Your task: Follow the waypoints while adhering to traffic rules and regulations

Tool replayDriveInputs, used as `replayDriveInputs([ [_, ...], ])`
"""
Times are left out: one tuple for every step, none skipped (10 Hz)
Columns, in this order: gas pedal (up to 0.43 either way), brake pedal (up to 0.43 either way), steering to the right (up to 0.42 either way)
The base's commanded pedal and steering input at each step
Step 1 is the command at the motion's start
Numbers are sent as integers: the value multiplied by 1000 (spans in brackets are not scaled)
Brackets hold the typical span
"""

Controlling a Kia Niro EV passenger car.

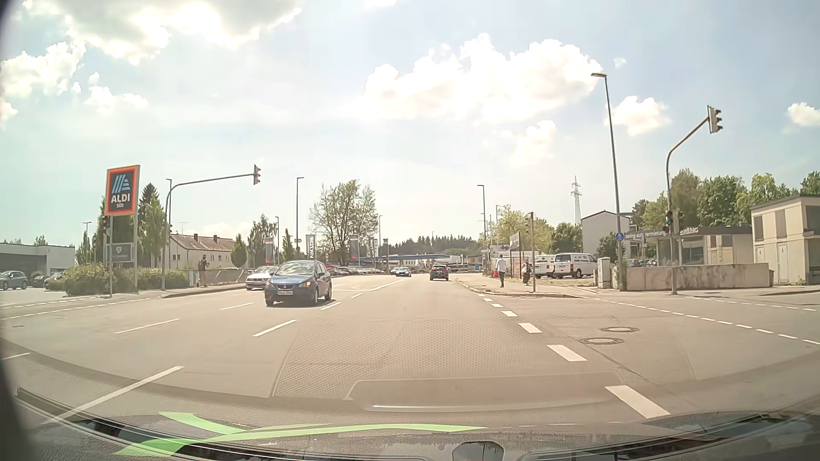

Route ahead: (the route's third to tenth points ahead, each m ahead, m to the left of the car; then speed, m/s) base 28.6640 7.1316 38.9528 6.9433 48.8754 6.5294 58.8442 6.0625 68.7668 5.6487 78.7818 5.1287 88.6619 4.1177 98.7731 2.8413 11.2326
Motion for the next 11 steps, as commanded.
replayDriveInputs([
  [209,0,-3],
  [220,0,-3],
  [228,0,-3],
  [228,0,-3],
  [228,0,-4],
  [220,0,-4],
  [220,0,-4],
  [220,0,-3],
  [220,0,-3],
  [220,0,-3],
  [220,0,-3],
])
